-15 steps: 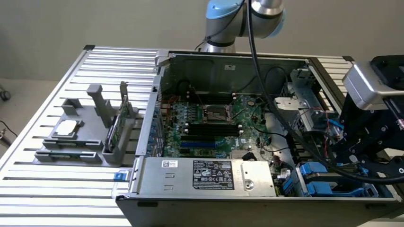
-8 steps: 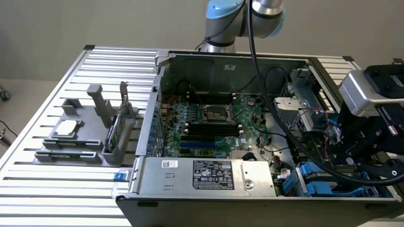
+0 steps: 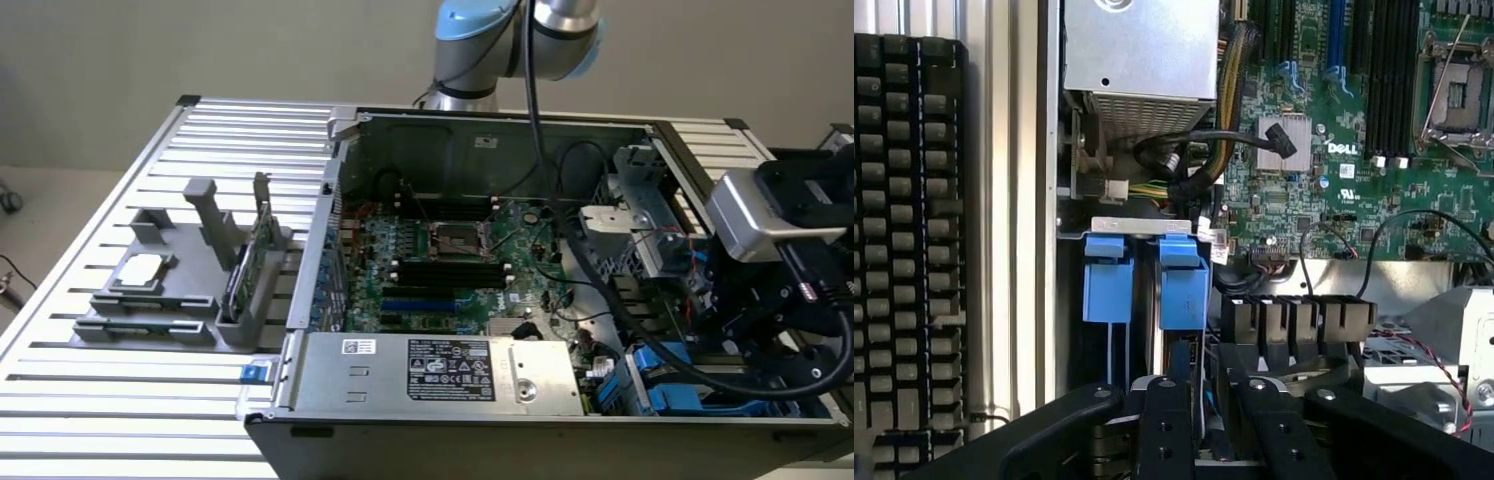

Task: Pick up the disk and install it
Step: 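Insert the disk into the insertion slot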

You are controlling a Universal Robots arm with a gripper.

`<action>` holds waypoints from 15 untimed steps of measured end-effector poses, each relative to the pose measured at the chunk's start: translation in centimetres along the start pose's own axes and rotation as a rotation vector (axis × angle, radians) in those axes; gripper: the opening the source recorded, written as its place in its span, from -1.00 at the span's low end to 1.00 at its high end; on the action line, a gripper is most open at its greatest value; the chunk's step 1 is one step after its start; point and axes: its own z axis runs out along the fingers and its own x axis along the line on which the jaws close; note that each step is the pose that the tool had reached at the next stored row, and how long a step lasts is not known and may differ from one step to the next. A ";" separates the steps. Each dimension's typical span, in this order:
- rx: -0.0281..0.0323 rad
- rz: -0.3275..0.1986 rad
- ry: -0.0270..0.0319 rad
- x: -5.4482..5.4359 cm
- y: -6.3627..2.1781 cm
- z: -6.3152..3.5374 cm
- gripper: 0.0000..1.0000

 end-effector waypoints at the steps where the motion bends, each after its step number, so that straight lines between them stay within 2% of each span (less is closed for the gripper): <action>1: 0.0000 0.000 0.0001 0.0 -0.01 0.17 -0.49; 9: 0.0000 0.000 -0.0003 0.2 -0.04 1.65 -0.49; 13: 0.0000 0.000 0.0017 0.3 -0.04 2.25 -0.49; 14: 0.0000 0.000 -0.0009 0.3 -0.04 2.45 -0.49; 15: 0.0000 0.000 -0.0011 0.3 -0.05 2.49 -0.49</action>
